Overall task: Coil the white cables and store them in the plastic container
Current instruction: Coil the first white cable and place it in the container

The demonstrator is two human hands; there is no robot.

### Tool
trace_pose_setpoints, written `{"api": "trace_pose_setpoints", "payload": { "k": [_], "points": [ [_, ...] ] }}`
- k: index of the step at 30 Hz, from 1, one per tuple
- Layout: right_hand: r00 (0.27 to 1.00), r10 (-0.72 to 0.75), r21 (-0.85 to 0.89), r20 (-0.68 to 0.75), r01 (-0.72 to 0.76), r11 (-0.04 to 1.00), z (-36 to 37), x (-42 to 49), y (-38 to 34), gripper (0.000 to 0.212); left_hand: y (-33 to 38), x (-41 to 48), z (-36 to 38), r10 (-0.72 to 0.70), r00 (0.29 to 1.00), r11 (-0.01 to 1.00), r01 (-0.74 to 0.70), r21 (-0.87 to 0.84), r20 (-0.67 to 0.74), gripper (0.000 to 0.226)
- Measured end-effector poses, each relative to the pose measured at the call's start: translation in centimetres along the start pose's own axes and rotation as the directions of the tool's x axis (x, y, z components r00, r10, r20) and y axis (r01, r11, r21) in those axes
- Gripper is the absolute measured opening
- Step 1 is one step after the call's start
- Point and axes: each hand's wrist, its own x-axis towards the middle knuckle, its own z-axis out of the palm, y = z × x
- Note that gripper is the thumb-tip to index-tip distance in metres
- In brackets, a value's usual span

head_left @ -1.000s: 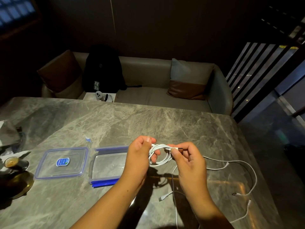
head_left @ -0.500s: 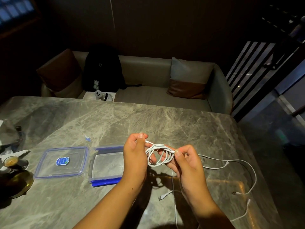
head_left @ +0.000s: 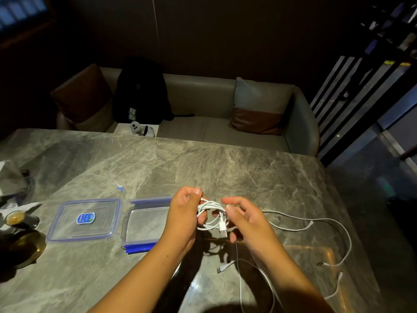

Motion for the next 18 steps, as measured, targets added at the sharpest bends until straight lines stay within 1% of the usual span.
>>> {"api": "trace_pose_setpoints", "payload": {
  "k": [3,5,8,11,14,16,18],
  "points": [
    [0.998,0.040,-0.010,0.053,-0.039,0.999,0.7,0.1,0.0,0.023,-0.2,0.0,0.0,0.031,0.999,0.999,-0.030,0.041,-0.022,0.019],
    [0.997,0.061,-0.034,0.054,-0.059,0.998,0.9,0.3,0.1,0.016,-0.3,0.1,-0.1,0.038,0.999,0.999,-0.037,0.037,-0.038,0.020],
    [0.998,0.070,0.021,0.001,-0.070,0.997,0.9,0.6,0.3,0.008,-0.5,0.3,-0.3,0.045,0.997,0.999,-0.043,0.034,-0.064,0.019],
    [0.996,0.070,0.079,-0.063,-0.065,0.995,0.6,0.8,0.2,0.005,-0.6,0.0,-0.7,0.052,0.999,0.998,-0.052,0.025,-0.009,0.012],
    [0.992,0.079,0.111,-0.103,-0.068,0.992,0.2,0.9,-0.1,0.010,-0.3,-0.4,-1.2,0.088,0.994,0.986,-0.097,0.135,0.071,0.019],
    [0.990,0.084,0.110,-0.110,-0.072,0.991,0.0,0.9,-0.2,0.009,-0.1,-0.5,-1.4,0.106,0.990,0.968,-0.124,0.218,0.095,0.022],
    [0.990,0.087,0.114,-0.113,-0.074,0.991,-0.1,1.0,-0.2,0.007,0.0,-0.4,-1.5,0.115,0.988,0.956,-0.138,0.260,0.104,0.021]
  ]
}}
